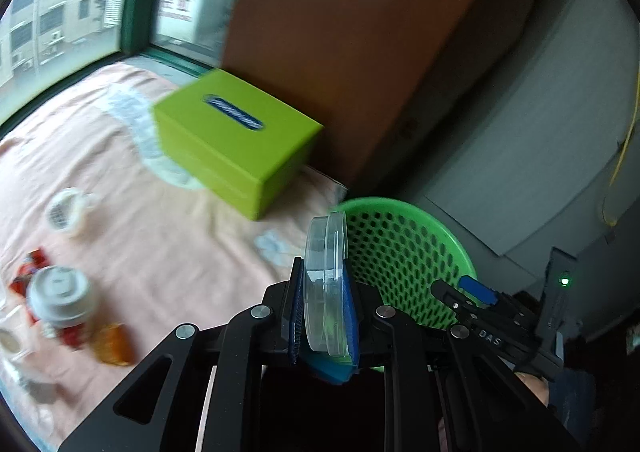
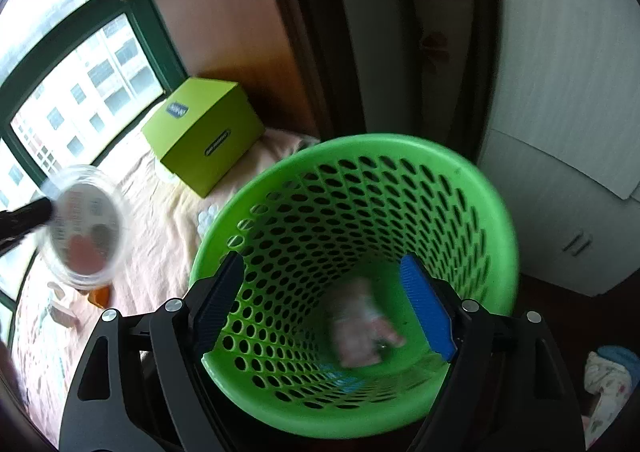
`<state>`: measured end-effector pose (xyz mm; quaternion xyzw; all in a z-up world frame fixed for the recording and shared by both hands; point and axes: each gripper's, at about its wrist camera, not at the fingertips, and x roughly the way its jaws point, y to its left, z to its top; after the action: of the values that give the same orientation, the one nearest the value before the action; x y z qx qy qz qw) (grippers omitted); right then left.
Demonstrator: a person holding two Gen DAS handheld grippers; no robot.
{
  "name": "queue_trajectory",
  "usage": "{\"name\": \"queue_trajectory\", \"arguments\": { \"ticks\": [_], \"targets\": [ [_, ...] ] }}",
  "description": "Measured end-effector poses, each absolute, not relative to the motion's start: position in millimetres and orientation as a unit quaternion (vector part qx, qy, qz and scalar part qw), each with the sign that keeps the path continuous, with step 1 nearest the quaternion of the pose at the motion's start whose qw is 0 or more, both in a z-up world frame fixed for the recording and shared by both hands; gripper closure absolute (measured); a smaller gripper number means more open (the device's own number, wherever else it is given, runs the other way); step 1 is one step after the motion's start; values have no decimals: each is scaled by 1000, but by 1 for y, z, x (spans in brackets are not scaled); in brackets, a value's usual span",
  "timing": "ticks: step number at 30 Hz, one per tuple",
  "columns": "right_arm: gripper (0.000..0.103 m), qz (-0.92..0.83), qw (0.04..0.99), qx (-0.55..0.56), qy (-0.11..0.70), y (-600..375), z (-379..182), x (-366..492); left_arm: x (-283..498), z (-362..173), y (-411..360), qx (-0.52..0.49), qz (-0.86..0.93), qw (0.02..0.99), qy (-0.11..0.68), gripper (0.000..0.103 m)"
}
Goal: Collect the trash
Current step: 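Drop the pink wrapper into the green basket with the right tool while the left tool grasps a clear lid, then release the clear lid into the green basket with the left tool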
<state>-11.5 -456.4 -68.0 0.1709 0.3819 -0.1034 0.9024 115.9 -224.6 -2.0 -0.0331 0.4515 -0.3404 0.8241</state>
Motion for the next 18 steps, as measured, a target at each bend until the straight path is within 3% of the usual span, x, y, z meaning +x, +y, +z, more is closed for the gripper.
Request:
{"name": "queue_trajectory", "arguments": {
  "ticks": [14, 18],
  "targets": [
    [20, -108, 913, 174, 352, -488, -58, -41, 104, -58, -332, 20, -363, 777, 514, 85],
    [20, -112, 911, 179, 354, -498, -58, -43, 100, -68, -348, 22, -371, 767, 522, 68]
  ]
}}
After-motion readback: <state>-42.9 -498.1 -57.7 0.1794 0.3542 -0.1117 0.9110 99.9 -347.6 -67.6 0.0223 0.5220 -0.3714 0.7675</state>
